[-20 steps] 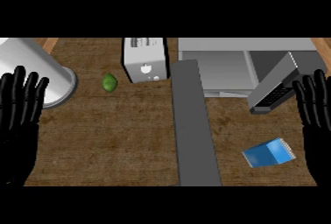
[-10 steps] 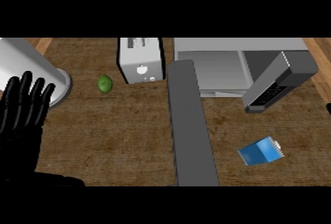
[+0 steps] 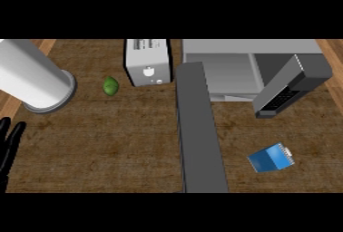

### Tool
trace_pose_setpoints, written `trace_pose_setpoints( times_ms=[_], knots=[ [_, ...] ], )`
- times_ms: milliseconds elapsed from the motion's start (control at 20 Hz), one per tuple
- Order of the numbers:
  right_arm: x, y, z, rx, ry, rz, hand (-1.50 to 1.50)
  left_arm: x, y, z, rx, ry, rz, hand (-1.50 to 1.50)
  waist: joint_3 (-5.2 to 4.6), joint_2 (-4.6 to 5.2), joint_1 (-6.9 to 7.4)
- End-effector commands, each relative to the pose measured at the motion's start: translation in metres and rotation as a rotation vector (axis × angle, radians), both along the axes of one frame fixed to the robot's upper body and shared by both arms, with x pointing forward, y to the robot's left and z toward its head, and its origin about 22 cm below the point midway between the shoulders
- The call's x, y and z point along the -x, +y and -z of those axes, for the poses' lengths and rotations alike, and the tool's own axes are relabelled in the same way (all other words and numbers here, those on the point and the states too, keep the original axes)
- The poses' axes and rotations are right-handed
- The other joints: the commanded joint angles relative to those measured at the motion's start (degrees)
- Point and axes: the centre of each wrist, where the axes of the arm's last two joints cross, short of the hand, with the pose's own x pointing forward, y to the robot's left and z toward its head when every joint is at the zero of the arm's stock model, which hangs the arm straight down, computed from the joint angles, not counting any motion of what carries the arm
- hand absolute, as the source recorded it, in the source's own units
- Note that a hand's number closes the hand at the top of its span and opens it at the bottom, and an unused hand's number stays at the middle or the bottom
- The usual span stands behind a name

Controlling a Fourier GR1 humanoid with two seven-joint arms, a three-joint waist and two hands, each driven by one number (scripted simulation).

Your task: Pick up the milk, place it into the microwave and close the microwave

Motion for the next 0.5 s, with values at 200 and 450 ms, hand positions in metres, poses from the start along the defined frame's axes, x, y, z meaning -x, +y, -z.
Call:
trace_pose_setpoints(
  times_ms=[200,450],
  knots=[
    [-0.003,0.008,0.02,0.06,0.052,0.038,-1.5,0.042,0.017,-0.002,0.028,0.001,0.01,-1.5,-0.03,0.05,0.36],
    [-0.035,-0.01,0.068,0.069,0.126,0.109,-1.5,0.039,0.018,0.008,0.023,-0.003,0.006,-1.5,0.0,0.18,0.56]
  ],
)
